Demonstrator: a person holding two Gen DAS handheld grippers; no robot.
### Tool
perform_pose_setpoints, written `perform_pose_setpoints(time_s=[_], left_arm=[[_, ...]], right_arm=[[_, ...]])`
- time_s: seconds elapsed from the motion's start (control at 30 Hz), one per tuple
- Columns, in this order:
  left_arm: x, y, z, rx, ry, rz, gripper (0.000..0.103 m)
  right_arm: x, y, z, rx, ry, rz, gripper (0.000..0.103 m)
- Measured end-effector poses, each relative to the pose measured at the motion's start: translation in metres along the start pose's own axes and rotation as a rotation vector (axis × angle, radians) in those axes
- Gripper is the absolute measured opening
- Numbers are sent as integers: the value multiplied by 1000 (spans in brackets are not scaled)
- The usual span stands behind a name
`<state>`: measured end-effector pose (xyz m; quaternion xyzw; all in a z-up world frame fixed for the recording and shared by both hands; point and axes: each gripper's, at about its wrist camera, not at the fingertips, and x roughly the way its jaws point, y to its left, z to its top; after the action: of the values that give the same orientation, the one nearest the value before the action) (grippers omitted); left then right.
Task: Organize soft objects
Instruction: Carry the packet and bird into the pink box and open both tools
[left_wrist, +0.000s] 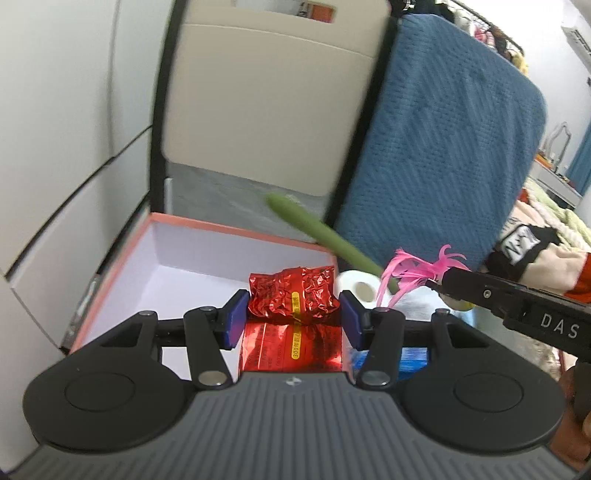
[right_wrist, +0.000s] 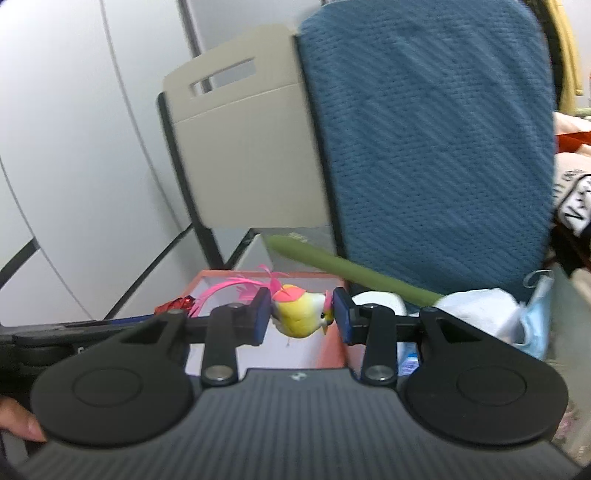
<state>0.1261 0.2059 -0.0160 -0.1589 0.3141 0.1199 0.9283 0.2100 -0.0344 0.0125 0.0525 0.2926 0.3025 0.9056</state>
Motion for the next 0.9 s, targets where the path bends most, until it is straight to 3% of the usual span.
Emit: perform_pose_setpoints(time_s=[0.23,0.53,0.7,0.9], left_arm=[[16,49,-12,-26,47,46,59],[54,103,-43,-71,155,99,59],[68,119,-59,-94,201,112,59],[71,123,-64,-95,206,112,62]], right_arm=[[44,39,-9,-33,77,27,40],[116,68,-50,-79,297,21,40],[143,73,-77,-87,390,25,40],[159,72,-92,-101,443,21,41]])
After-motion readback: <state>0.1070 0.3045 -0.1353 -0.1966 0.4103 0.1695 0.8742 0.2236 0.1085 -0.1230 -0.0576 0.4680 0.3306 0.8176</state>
